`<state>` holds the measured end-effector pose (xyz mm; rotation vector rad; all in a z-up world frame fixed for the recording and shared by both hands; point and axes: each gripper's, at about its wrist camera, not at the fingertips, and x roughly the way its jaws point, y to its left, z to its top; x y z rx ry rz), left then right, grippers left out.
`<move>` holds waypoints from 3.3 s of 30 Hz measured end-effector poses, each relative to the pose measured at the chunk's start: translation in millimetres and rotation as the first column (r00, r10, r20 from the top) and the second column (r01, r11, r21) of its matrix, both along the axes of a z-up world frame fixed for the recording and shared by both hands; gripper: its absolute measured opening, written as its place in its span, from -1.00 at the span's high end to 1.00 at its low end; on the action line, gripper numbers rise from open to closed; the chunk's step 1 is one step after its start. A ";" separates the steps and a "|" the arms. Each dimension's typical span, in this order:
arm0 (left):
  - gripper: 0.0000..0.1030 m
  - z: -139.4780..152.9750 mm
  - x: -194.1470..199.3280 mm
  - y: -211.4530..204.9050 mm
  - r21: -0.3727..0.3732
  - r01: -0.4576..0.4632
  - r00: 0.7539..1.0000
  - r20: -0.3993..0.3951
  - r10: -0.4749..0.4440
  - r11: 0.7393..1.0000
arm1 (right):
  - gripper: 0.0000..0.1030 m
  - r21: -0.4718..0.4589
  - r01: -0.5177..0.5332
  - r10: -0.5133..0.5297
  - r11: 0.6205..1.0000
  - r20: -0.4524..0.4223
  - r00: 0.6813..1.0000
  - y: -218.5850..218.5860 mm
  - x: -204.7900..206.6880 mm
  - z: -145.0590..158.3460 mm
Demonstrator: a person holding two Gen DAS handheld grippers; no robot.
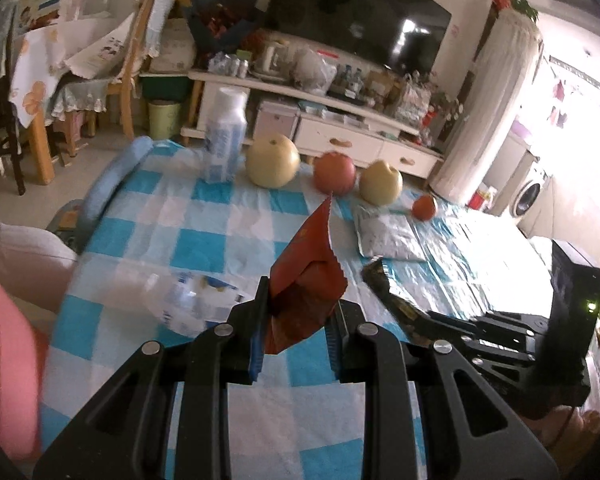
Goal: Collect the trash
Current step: 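Grasp the red snack bag with the left tool while the right grasps the coffee stick, then carry the red bag and coffee stick over the pink bucket and release both, then move both open tools back to the table toward the plastic bottle and packet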
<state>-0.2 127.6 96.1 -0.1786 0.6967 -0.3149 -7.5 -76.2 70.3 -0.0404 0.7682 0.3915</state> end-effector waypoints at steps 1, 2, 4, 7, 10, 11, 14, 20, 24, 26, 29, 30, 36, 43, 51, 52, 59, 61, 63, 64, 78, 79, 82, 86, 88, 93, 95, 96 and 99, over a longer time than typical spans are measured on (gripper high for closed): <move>0.49 1.7 -1.1 3.6 0.003 -0.009 1.000 0.006 0.009 1.000 | 0.84 0.013 0.004 -0.004 1.000 0.005 1.000 2.5 -2.8 4.1; 0.49 4.1 -1.9 8.9 0.004 -0.020 1.000 0.012 0.020 1.000 | 0.84 0.024 0.004 -0.004 1.000 0.008 1.000 5.4 -5.0 7.2; 0.49 9.7 -4.4 20.7 0.000 -0.049 0.999 0.024 0.049 0.999 | 0.84 0.047 -0.004 0.004 0.999 0.012 1.000 13.5 -9.4 12.8; 0.49 17.9 -8.8 36.2 0.012 -0.094 0.995 0.047 0.093 0.995 | 0.84 0.080 -0.020 0.018 0.997 0.018 1.000 27.7 -14.5 20.6; 0.49 24.6 -12.9 56.4 -0.007 -0.139 0.989 0.056 0.139 0.990 | 0.84 0.118 -0.048 0.046 0.992 0.021 0.999 48.7 -18.0 29.4; 0.49 26.7 -14.1 63.5 -0.006 -0.160 0.985 0.060 0.160 0.987 | 0.84 0.133 -0.060 0.057 0.989 0.023 0.998 57.1 -19.0 32.5; 0.49 31.9 -19.3 92.8 -0.020 -0.240 0.969 0.061 0.240 0.971 | 0.84 0.183 -0.099 0.096 0.978 0.022 0.995 83.4 -20.1 40.6; 0.48 37.8 -32.8 147.9 -0.010 -0.400 0.915 0.060 0.400 0.917 | 0.84 0.237 -0.212 0.213 0.948 0.023 0.977 157.1 -21.0 54.8; 0.48 36.5 -41.8 182.0 -0.006 -0.479 0.877 0.045 0.478 0.878 | 0.84 0.240 -0.280 0.282 0.929 0.028 0.959 206.5 -22.1 62.2; 0.48 36.3 -44.0 197.8 -0.009 -0.508 0.861 0.038 0.508 0.861 | 0.84 0.240 -0.311 0.313 0.920 0.030 0.949 232.9 -22.7 64.5; 0.48 36.0 -49.3 223.0 -0.023 -0.554 0.832 0.026 0.554 0.832 | 0.84 0.250 -0.337 0.343 0.908 0.023 0.939 262.1 -22.0 63.7; 0.48 35.7 -51.2 231.5 -0.029 -0.570 0.821 0.022 0.571 0.821 | 0.84 0.256 -0.345 0.353 0.903 0.017 0.936 274.0 -21.0 62.2; 0.47 31.0 -59.3 265.8 -0.059 -0.640 0.768 -0.011 0.640 0.766 | 0.84 0.281 -0.365 0.385 0.888 -0.017 0.923 316.0 -11.0 47.5; -0.26 26.2 -61.3 275.1 -0.011 -0.709 0.705 -0.014 0.709 0.705 | 0.59 0.214 -0.342 0.358 0.915 -0.041 0.933 331.6 -2.0 28.3; -0.78 39.3 -54.4 249.5 0.100 -0.720 0.694 0.079 0.716 0.687 | -0.66 0.107 -0.228 0.226 0.968 0.030 0.974 282.3 -18.3 32.4; -0.78 40.9 -53.6 246.4 0.111 -0.716 0.698 0.090 0.711 0.689 | -0.67 0.098 -0.224 0.221 0.970 0.036 0.975 278.9 -18.9 33.1; -0.86 50.7 -48.4 218.7 0.151 -0.674 0.738 0.156 0.656 0.723 | -0.75 0.015 -0.182 0.180 0.983 0.094 0.979 251.6 -32.7 39.8; -0.86 51.8 -47.7 211.6 0.163 -0.663 0.749 0.170 0.641 0.731 | -0.75 -0.005 -0.173 0.172 0.985 0.108 0.979 246.5 -36.5 40.5; -0.86 52.4 -46.6 205.6 0.182 -0.654 0.756 0.180 0.629 0.734 | -0.78 -0.023 -0.165 0.167 0.986 0.120 0.979 242.4 -39.0 41.4; -0.86 52.5 -45.8 202.6 0.189 -0.650 0.760 0.184 0.623 0.736 | -0.79 -0.032 -0.160 0.163 0.987 0.127 0.978 239.3 -40.3 41.3; -0.87 54.0 -41.6 173.4 0.234 -0.608 0.794 0.191 0.578 0.758 | -0.82 -0.093 -0.106 0.120 0.990 0.150 0.981 204.4 -51.2 28.0; -0.87 53.9 -40.5 171.4 0.234 -0.603 0.798 0.186 0.573 0.763 | -0.82 -0.095 -0.100 0.113 0.991 0.150 0.982 200.5 -51.5 26.5; -0.87 51.7 -37.0 163.6 0.251 -0.586 0.810 0.174 0.559 0.771 | -0.83 -0.090 -0.081 0.094 0.993 0.147 0.985 190.0 -49.7 24.0; -0.87 49.0 -32.8 152.5 0.288 -0.567 0.823 0.172 0.541 0.772 | -0.83 -0.087 -0.064 0.077 0.994 0.152 0.985 176.2 -49.2 22.6; -0.87 47.5 -31.0 147.7 0.295 -0.559 0.828 0.165 0.535 0.775 | -0.83 -0.087 -0.057 0.071 0.995 0.154 0.986 170.4 -48.9 21.5; -0.87 44.8 -25.0 137.6 0.301 -0.535 0.843 0.135 0.520 0.789 | -0.83 -0.092 -0.039 0.053 0.995 0.157 0.986 155.5 -47.7 20.5; -0.87 43.9 -23.6 133.0 0.300 -0.522 0.852 0.127 0.509 0.799 | -0.83 -0.102 -0.025 0.042 0.994 0.167 0.985 147.5 -47.5 21.5; -0.87 43.4 -23.0 130.8 0.298 -0.514 0.856 0.123 0.502 0.804 | -0.83 -0.104 -0.020 0.037 0.994 0.171 0.985 144.4 -48.0 22.3; -0.87 41.2 -21.6 123.7 0.288 -0.485 0.873 0.107 0.475 0.826 | -0.83 -0.100 0.007 0.012 0.995 0.179 0.984 128.4 -46.2 25.1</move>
